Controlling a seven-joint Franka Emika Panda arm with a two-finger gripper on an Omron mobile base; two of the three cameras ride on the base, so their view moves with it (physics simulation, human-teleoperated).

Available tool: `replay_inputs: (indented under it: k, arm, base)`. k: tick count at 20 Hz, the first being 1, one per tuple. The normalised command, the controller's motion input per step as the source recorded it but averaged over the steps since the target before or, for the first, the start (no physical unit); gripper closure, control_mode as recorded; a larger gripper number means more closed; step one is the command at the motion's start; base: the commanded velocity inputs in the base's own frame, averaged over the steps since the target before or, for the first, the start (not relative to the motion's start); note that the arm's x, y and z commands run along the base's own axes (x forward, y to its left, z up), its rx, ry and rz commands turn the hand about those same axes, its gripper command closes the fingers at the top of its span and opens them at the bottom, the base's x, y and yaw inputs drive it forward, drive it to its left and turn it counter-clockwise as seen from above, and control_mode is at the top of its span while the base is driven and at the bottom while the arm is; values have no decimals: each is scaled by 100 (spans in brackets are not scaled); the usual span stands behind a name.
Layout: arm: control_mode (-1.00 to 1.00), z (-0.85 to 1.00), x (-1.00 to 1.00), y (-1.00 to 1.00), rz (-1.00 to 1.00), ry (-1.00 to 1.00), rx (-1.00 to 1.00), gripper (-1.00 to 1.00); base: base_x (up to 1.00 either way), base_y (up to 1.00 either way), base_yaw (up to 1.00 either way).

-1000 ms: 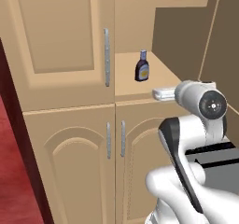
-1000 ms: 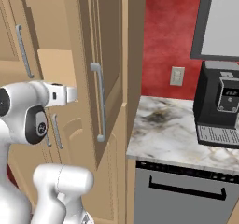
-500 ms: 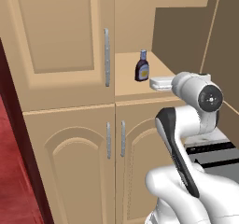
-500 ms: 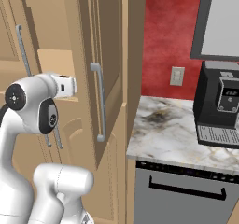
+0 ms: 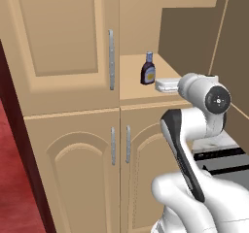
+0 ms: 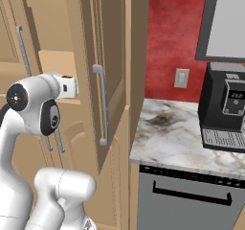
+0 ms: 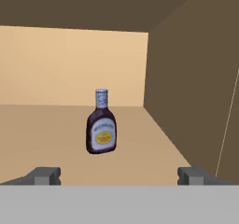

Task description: The dining table condiment station is running low on condiment bottle. Refill the condiment station by opening the cabinet and taking the condiment bottle from the cabinet and placing it on the dining table.

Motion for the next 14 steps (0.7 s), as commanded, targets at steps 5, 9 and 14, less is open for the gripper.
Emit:
replay_inputs:
  k: [5, 9, 14]
  arm:
    - [-100, 7, 1, 0, 0, 0, 2, -100]
    - [-100, 14, 25, 0, -1, 0, 0, -100]
    - [-100, 17, 38, 8, 0, 0, 0, -100]
  base:
    - [0, 0, 0]
    - [0, 0, 0]
    - [0, 0, 0]
